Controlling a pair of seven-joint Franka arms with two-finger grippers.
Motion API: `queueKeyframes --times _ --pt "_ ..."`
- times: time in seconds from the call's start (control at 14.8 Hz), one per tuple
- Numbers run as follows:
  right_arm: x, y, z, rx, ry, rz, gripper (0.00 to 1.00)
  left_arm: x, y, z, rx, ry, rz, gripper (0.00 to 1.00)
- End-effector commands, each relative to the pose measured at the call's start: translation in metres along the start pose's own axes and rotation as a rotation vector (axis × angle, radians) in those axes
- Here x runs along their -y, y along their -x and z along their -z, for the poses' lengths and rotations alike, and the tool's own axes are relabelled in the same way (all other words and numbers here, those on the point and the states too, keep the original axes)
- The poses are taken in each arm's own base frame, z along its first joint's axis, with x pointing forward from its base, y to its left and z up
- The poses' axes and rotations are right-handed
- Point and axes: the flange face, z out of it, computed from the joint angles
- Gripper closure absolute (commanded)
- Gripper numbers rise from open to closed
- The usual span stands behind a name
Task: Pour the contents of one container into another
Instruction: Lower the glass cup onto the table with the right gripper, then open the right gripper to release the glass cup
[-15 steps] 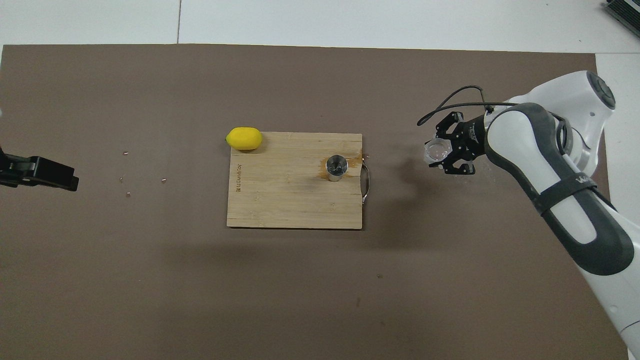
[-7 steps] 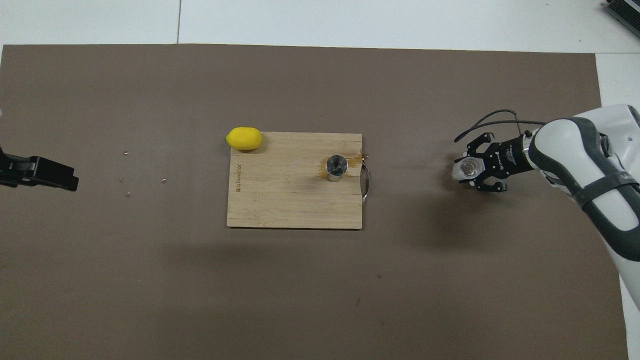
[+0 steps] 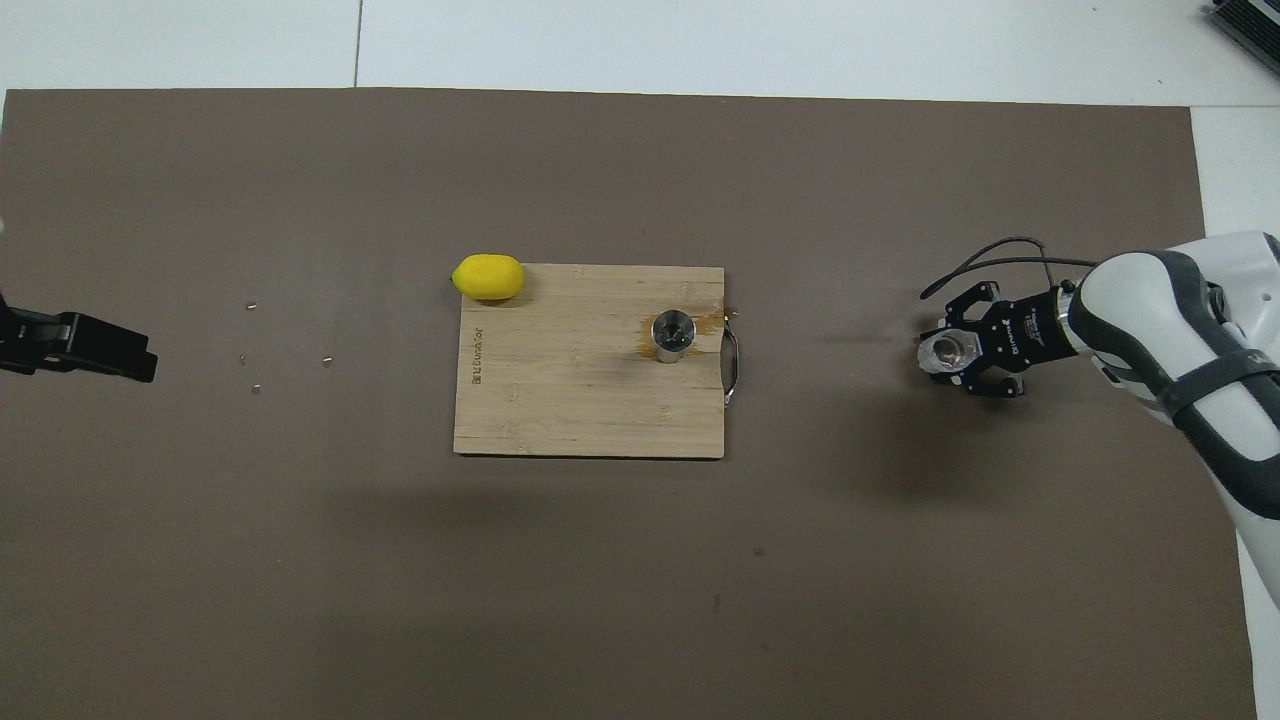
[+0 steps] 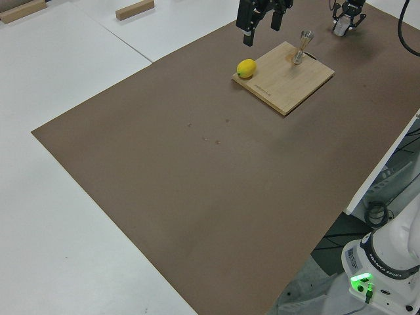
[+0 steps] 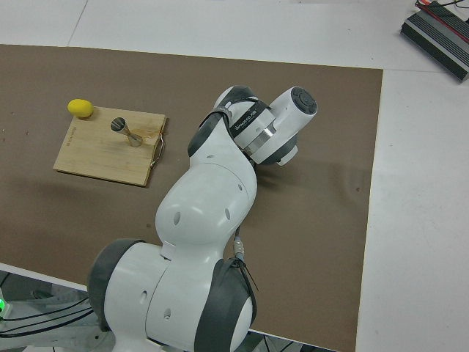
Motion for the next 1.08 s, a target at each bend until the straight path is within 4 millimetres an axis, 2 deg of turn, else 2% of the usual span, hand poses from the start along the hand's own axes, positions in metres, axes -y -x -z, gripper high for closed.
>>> queueKeyframes --times 0.0,0.13,0.27,0.4,0.74,0.88,0.94,1.01 --pt "-0.009 -0.007 -0.002 -0.010 -0.040 -0.002 0.03 0.003 0.006 0.001 0.009 -0.018 -0.002 0.00" --pt "-0.009 -0.006 0.003 -0.012 -0.045 0.002 0.01 0.003 0.006 0.001 0.009 -0.018 -0.002 0.00" --pt "-0.008 0.001 0.019 -0.032 -0.063 0.021 0.01 0.003 0.006 0.001 0.009 -0.018 -0.002 0.00" --pt "-0.008 0.013 0.039 -0.059 -0.074 0.052 0.01 0.002 0.006 0.001 0.009 -0.018 -0.003 0.00" --pt "-0.009 0.045 0.070 -0.210 -0.002 0.210 0.01 0.003 0.006 0.001 0.009 -0.018 -0.002 0.00" --pt "-0.007 0.067 0.062 -0.241 0.073 0.343 0.01 0.003 0.006 0.001 0.009 -0.018 -0.002 0.00" --pt "-0.009 0.073 0.058 -0.257 0.136 0.451 0.00 0.003 0.006 0.001 0.009 -0.019 -0.002 0.00" --pt "-0.009 0.089 0.052 -0.258 0.197 0.567 0.01 0.003 0.006 0.001 0.009 -0.019 -0.002 0.00"
